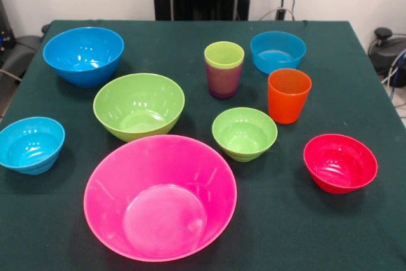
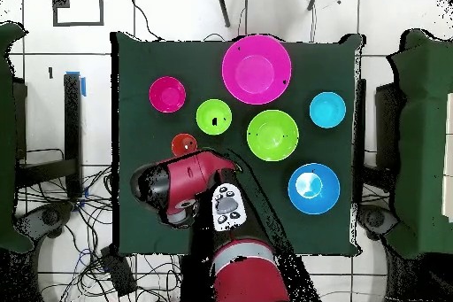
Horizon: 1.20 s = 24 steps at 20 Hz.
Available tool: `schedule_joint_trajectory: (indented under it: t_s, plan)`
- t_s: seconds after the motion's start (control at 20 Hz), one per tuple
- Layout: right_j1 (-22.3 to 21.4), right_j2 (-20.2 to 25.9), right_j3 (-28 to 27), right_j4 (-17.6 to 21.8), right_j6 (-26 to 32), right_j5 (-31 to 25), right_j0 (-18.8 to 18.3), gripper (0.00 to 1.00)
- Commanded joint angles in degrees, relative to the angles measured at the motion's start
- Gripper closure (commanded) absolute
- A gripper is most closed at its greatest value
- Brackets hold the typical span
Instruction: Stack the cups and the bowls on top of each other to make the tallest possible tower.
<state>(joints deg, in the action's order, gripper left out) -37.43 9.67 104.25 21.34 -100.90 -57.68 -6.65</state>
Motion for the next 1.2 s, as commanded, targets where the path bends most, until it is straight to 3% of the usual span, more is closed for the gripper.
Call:
schedule_joint_trajectory:
  t_s: [0.05, 0.4, 0.7, 0.85, 1.05, 1.2]
  plan:
    - [4.68, 2.3, -4.41, 0.16, -1.3, 0.16, -1.33, 0.0]
    - [3.56, 2.12, -3.66, 0.44, -1.42, 0.12, -1.06, 0.0]
    - [-3.47, 0.47, 0.47, -1.98, -5.64, -3.88, 1.84, 0.0]
    - [-7.78, -1.17, 0.67, -2.98, -8.35, -9.79, 5.38, 0.0]
    - [-14.64, -5.2, -1.28, -5.01, -14.16, -24.66, 11.82, 0.0]
    - [-18.39, -8.13, -2.12, -6.24, -19.33, -31.22, 16.11, 0.0]
